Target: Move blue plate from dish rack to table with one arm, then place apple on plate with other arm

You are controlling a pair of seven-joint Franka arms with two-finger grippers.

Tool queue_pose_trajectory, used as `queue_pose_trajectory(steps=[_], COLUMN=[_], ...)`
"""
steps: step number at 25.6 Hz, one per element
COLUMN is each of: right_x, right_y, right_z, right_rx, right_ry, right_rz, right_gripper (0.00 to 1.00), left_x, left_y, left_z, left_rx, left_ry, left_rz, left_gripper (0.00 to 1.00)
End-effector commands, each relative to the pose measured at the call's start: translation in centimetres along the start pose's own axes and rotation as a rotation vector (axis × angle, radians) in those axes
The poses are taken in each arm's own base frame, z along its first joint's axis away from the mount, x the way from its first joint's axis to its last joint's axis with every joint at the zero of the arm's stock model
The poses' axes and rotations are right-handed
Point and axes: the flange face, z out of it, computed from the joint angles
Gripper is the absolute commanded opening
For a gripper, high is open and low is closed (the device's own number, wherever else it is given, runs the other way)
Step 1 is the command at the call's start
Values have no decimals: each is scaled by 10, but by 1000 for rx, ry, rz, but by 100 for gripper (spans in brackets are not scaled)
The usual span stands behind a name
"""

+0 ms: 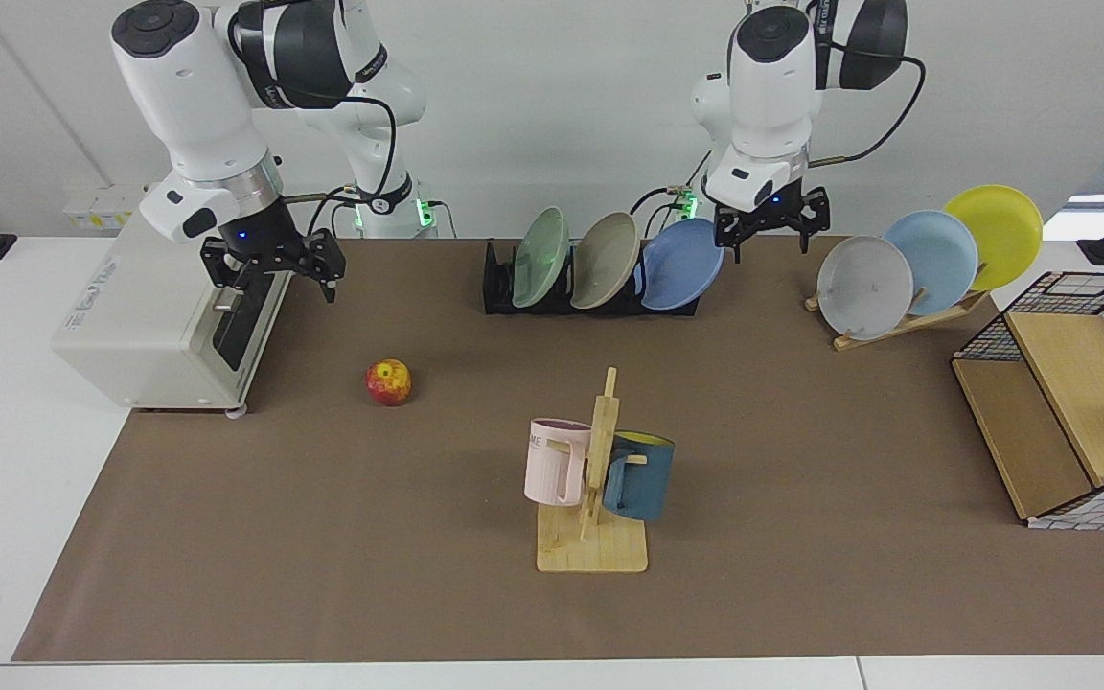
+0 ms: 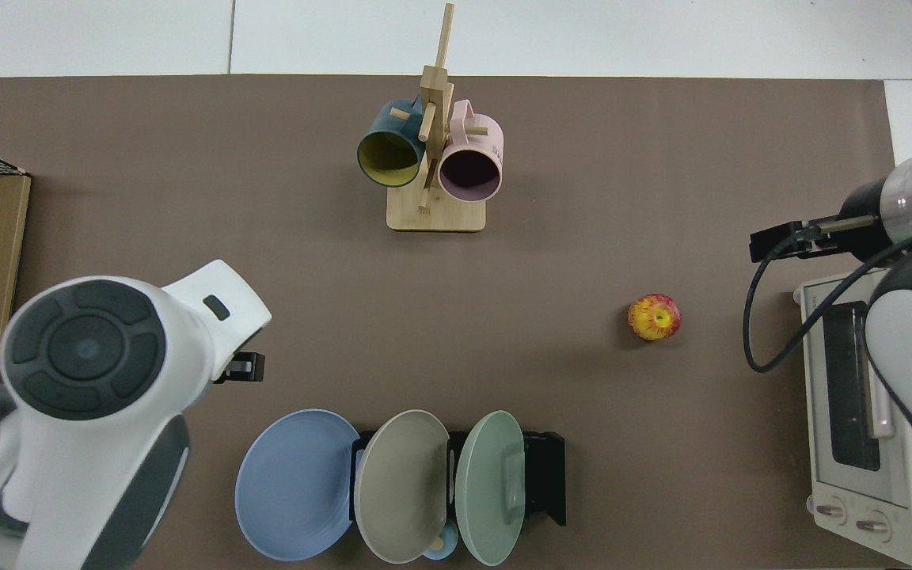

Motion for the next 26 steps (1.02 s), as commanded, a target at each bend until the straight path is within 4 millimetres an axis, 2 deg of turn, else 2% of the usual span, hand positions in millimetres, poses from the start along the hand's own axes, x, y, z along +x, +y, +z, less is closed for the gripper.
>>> queue_pose_trajectory(steps=[1, 5, 7, 15, 21, 23, 26], right_x=[-10, -14, -18, -27, -28, -26, -24], right_y=[-22, -24, -36, -46, -48, -53, -56], right_z=[26, 54, 68, 134, 170, 183, 196], right_rx=[9, 8, 7, 4, 4, 3, 2], right_ry=[-16, -37, -53, -50, -50, -58, -56], right_rz=[16, 35, 37, 59, 68, 70, 76], right_gripper=[100, 100, 100, 100, 100, 100, 100], left_x=[-31, -44, -49, -60, -68, -72, -78], left_y=[-3, 18, 31, 38, 44, 52, 71], left_z=[20, 37, 45, 60, 74, 75, 90], left_rx=[43, 62, 70, 69, 74, 69, 73], left_ry=[30, 27, 22, 1, -8, -2, -4], left_rz=[0, 32, 47, 70, 86, 90, 91], left_gripper=[100, 100, 100, 100, 100, 100, 100])
